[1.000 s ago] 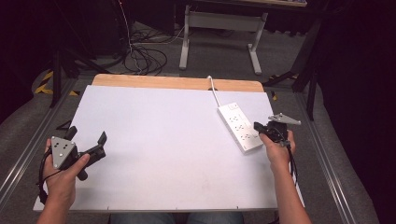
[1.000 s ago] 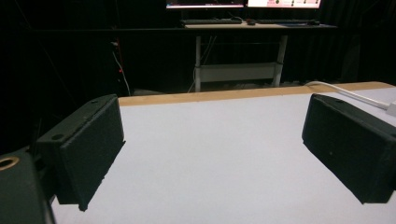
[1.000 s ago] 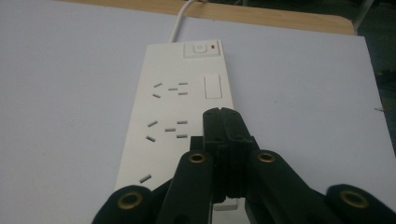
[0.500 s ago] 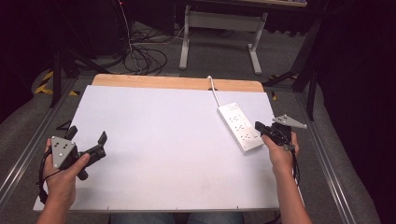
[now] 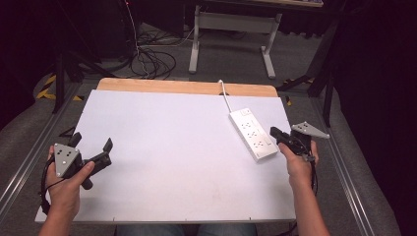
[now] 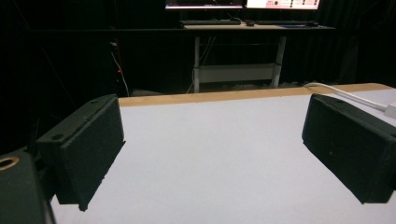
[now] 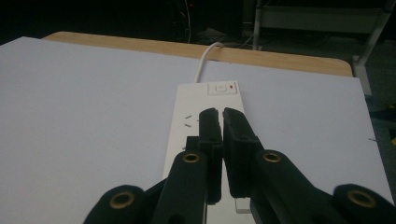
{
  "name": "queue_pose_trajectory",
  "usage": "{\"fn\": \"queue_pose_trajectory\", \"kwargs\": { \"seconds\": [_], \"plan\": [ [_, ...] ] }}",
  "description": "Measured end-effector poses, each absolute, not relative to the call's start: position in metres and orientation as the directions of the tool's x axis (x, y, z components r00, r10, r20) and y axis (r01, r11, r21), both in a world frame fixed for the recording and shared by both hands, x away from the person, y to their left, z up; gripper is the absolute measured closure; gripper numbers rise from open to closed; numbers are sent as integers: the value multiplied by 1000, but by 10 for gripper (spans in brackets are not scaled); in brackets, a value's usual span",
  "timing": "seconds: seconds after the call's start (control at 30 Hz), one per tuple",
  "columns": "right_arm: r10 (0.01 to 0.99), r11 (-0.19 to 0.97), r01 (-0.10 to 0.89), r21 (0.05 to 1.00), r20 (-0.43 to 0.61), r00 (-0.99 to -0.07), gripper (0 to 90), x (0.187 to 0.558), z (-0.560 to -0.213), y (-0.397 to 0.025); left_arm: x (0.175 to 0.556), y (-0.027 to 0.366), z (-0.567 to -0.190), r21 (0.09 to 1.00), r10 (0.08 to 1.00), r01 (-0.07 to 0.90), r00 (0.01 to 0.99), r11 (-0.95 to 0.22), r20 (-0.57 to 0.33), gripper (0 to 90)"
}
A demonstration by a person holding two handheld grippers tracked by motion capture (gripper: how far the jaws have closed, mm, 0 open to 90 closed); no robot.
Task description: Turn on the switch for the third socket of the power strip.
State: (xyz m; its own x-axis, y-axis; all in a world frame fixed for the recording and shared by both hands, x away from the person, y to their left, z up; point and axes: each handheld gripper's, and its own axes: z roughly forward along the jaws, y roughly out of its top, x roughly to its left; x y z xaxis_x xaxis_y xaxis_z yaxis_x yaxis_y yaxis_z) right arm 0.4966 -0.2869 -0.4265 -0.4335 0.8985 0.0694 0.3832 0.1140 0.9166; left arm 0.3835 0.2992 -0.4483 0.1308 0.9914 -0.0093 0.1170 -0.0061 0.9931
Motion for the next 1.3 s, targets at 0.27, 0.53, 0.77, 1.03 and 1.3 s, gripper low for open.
{"fn": "queue_pose_trajectory", "kwargs": {
  "seconds": [0.27,0.53,0.77,1.03,1.3],
  "plan": [
    [896,106,367,924,72,-438,820,491,-423,-290,383,299,-448,993,991,116,133,-7,-8,61],
    [885,98,333,938,71,-461,753,488,-422,-290,383,299,-448,993,991,117,132,-7,-8,61],
    [876,91,264,960,48,-479,722,483,-421,-291,383,299,-448,993,991,115,132,-7,-9,61],
    [869,79,213,974,38,-493,669,474,-422,-291,383,299,-448,993,991,118,134,-7,-9,61],
    [861,76,192,978,33,-508,600,468,-423,-290,383,298,-448,993,991,119,133,-7,-9,61]
  ]
}}
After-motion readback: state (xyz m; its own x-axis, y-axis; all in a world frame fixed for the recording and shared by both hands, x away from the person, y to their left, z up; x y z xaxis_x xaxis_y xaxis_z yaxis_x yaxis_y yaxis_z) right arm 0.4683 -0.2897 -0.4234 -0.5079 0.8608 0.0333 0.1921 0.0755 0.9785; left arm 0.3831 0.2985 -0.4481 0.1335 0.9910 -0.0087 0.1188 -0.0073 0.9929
